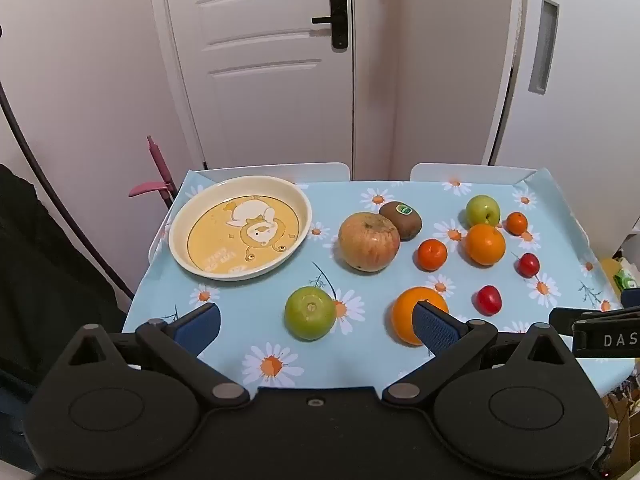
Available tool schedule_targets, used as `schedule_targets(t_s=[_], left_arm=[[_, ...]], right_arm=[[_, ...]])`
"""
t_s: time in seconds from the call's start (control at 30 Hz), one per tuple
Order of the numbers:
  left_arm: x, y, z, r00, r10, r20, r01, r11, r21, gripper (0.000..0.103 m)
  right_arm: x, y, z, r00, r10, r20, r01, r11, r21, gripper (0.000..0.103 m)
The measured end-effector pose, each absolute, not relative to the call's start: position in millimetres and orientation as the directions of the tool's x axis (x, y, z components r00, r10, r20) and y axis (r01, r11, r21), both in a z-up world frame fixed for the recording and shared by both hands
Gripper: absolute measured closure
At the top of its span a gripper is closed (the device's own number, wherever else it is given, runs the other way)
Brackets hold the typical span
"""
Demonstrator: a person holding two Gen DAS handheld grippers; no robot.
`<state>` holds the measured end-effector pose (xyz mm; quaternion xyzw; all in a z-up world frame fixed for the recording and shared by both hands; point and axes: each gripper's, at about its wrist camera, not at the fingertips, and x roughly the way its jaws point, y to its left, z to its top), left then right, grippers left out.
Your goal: Organize fruits
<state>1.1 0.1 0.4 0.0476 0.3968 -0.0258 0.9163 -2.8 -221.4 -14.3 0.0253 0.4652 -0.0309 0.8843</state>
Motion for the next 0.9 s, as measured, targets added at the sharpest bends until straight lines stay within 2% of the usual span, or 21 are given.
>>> schedule_targets(t_s=[0.1,0.9], left_arm=[[0,3,2,0.708,-0.011,-0.706,0.076,0.995,0.06,0.0],[8,5,-2,0.701,0.019,-0.712,0.052,0.996,0.077,0.0]], right_arm=[[-2,-220,-14,0.566,-0.027,-0.824,0.075,0.997,0.019,0.0],[8,-217,-16,0.57,-0.03,-0.821,0.074,0.997,0.015,0.0]])
